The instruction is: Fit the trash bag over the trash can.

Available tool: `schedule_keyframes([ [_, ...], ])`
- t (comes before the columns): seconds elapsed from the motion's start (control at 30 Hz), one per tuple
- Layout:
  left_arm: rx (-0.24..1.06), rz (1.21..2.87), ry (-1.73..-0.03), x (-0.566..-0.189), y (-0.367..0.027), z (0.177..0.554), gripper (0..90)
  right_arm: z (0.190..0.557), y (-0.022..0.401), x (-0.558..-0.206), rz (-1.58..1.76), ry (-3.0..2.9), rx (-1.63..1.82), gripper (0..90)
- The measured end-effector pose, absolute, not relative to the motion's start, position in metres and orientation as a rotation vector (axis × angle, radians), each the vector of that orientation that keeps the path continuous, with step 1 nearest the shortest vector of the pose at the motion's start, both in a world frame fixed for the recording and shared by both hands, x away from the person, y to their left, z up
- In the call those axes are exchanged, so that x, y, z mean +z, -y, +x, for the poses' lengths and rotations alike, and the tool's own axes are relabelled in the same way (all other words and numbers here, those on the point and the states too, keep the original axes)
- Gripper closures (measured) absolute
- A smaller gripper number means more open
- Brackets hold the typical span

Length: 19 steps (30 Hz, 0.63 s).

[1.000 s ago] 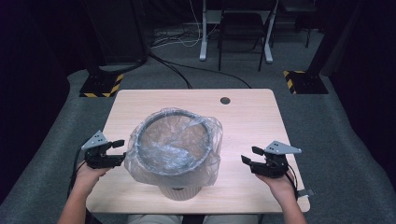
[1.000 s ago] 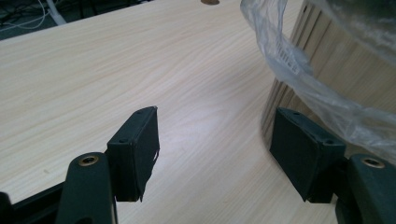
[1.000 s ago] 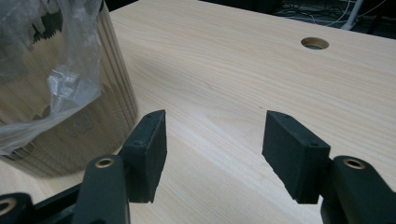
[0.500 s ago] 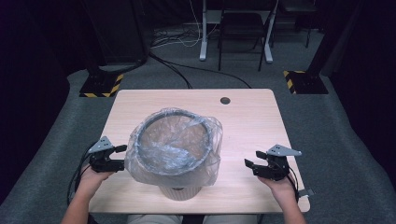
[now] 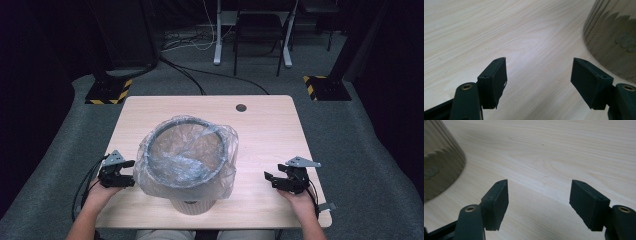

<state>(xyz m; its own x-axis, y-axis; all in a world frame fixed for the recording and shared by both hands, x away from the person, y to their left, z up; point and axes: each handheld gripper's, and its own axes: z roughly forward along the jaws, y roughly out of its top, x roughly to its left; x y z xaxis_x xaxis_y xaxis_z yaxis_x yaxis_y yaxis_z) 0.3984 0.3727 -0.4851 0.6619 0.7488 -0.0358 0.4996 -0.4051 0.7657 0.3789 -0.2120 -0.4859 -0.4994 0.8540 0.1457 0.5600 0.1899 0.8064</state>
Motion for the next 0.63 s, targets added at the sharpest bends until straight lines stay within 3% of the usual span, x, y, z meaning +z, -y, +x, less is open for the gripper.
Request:
schedule_keyframes([
  [0.63,0.382,2.181,-0.975,-0.498,-0.365,0.404,25.6,0.384,0.216,-0.494,1.352,-2.138,1.094,28.9],
])
